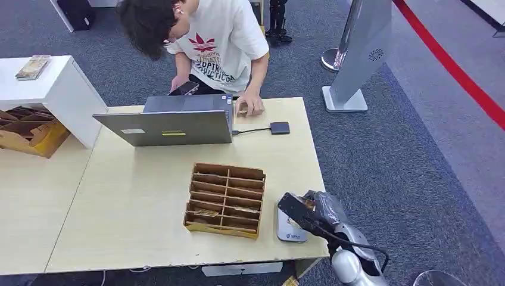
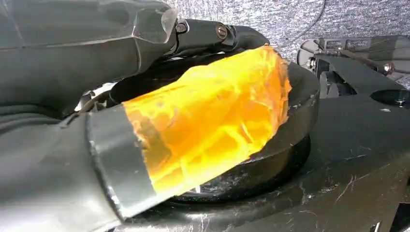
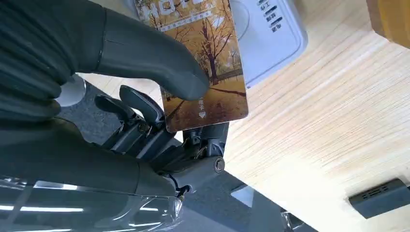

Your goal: Pass the card to the sensor for recognition and then transmit it.

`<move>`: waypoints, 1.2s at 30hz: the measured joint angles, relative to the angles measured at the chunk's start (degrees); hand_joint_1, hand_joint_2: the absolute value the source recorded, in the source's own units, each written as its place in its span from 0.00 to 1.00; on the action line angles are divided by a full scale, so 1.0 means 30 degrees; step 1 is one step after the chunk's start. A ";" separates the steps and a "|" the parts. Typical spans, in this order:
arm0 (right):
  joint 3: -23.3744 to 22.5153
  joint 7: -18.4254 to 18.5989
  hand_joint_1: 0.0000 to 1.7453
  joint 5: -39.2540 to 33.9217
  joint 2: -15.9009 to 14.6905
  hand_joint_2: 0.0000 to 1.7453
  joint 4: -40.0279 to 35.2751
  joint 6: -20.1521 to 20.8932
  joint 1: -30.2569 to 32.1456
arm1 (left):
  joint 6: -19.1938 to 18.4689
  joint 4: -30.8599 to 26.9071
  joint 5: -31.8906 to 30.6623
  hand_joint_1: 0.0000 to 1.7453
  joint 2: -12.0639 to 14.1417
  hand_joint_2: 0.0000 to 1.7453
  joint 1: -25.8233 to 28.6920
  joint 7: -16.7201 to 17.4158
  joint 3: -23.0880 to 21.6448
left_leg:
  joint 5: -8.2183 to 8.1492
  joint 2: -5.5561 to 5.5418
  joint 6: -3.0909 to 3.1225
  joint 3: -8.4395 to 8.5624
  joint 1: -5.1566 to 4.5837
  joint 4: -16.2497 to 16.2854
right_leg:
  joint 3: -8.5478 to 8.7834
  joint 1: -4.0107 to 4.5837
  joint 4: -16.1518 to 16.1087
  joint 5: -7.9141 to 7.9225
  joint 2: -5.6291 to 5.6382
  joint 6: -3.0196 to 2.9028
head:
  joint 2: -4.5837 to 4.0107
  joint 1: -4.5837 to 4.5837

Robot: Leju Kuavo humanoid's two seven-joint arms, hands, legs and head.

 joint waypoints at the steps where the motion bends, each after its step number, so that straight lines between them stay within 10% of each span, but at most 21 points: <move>1: 0.0000 0.0000 1.00 0.0000 0.0000 1.00 0.0007 0.0000 0.0000 | 0.0000 -0.0007 0.0007 0.00 0.0000 0.00 0.0000 0.0000 -0.0007 | 0.0000 0.0000 0.0000 0.0000 0.0000 0.0000 | 0.0000 0.0000 0.0000 0.0000 0.0000 0.0000 | 0.0000 0.0000; 36: 0.0029 0.0036 1.00 0.0007 0.0015 1.00 0.0058 0.0000 0.0004 | 0.0007 0.0000 0.0284 0.00 0.0000 0.00 -0.0004 0.0000 -0.0284 | 0.0000 0.0000 0.0000 0.0000 0.0000 0.0000 | -0.0001 0.0000 0.0000 0.0000 0.0000 0.0000 | 0.0000 0.0000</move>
